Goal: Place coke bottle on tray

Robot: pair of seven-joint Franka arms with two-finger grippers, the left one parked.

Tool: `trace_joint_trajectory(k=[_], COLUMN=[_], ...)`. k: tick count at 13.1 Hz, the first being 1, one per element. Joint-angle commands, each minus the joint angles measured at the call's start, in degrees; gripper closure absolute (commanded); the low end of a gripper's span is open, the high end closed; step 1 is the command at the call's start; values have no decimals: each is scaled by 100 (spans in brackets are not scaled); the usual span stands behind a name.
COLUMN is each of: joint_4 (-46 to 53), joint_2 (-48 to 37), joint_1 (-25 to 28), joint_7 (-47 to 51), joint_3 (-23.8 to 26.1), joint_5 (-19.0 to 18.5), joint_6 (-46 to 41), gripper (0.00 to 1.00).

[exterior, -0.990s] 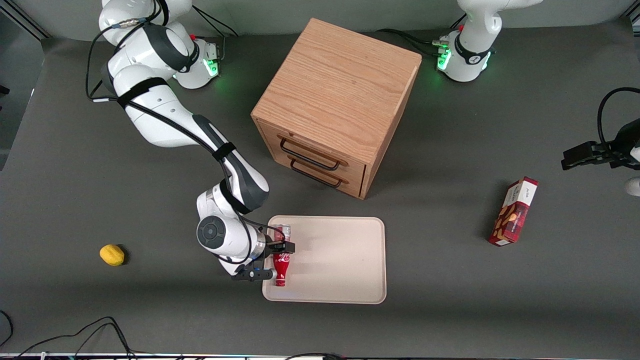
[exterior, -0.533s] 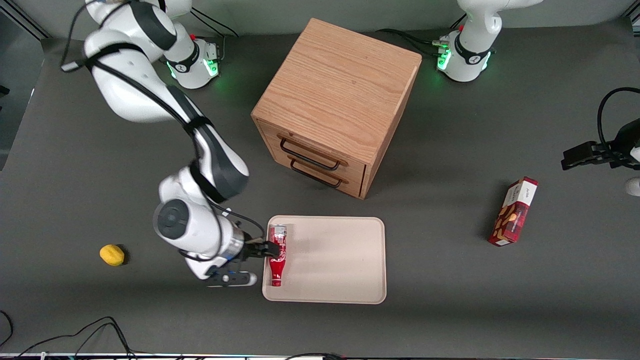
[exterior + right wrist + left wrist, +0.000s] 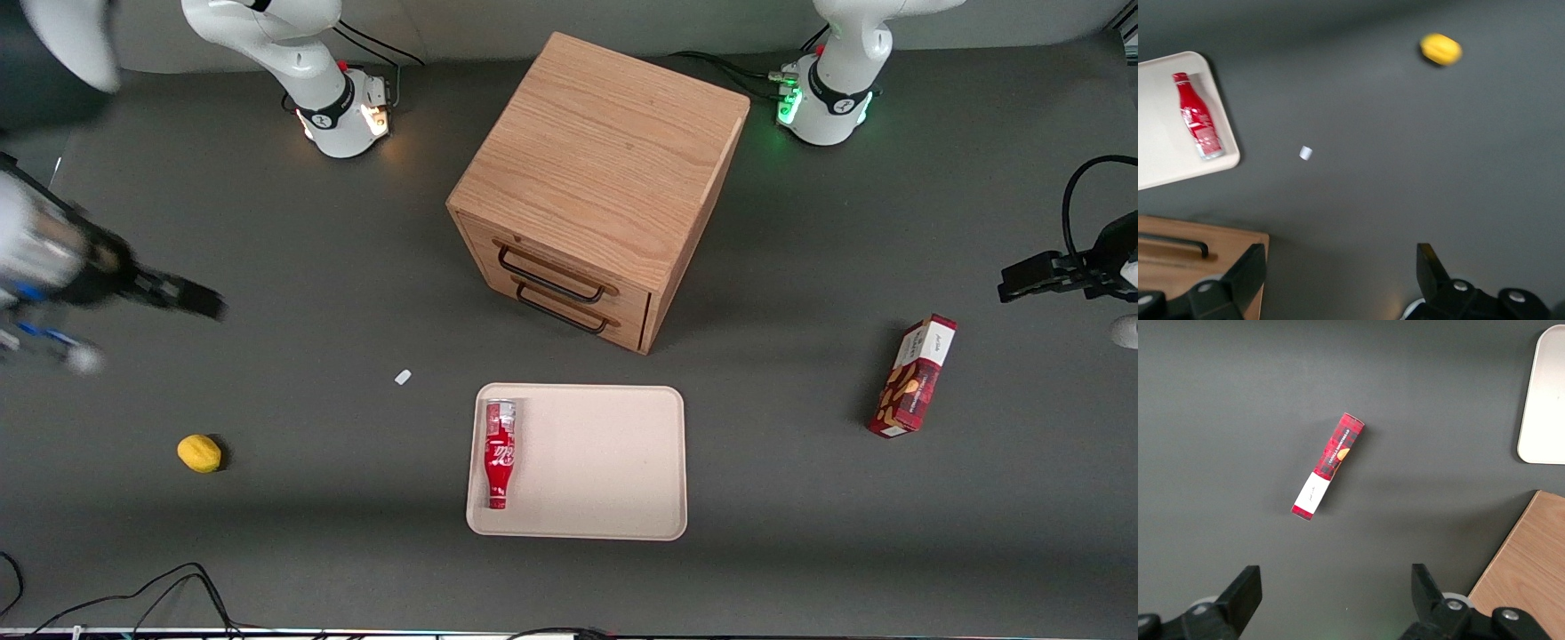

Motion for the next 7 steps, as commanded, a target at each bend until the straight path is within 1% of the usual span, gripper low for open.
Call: trace_joint_trajectory(k=[1,2,3,4,7], joint_4=[-1826,-2459,-2970,-3115,-2695], joint_2=[-1635,-2180,-2542,-2650,-2362], joint_1=[78,104,105,122,131], joint_7=[89,89,89,63,98], joint_3=[-134,-134,-143,-143,-143], joint_5=[111,111,128,128,128], joint_6=[44,280,543,615,468], gripper=[0,0,0,0,0])
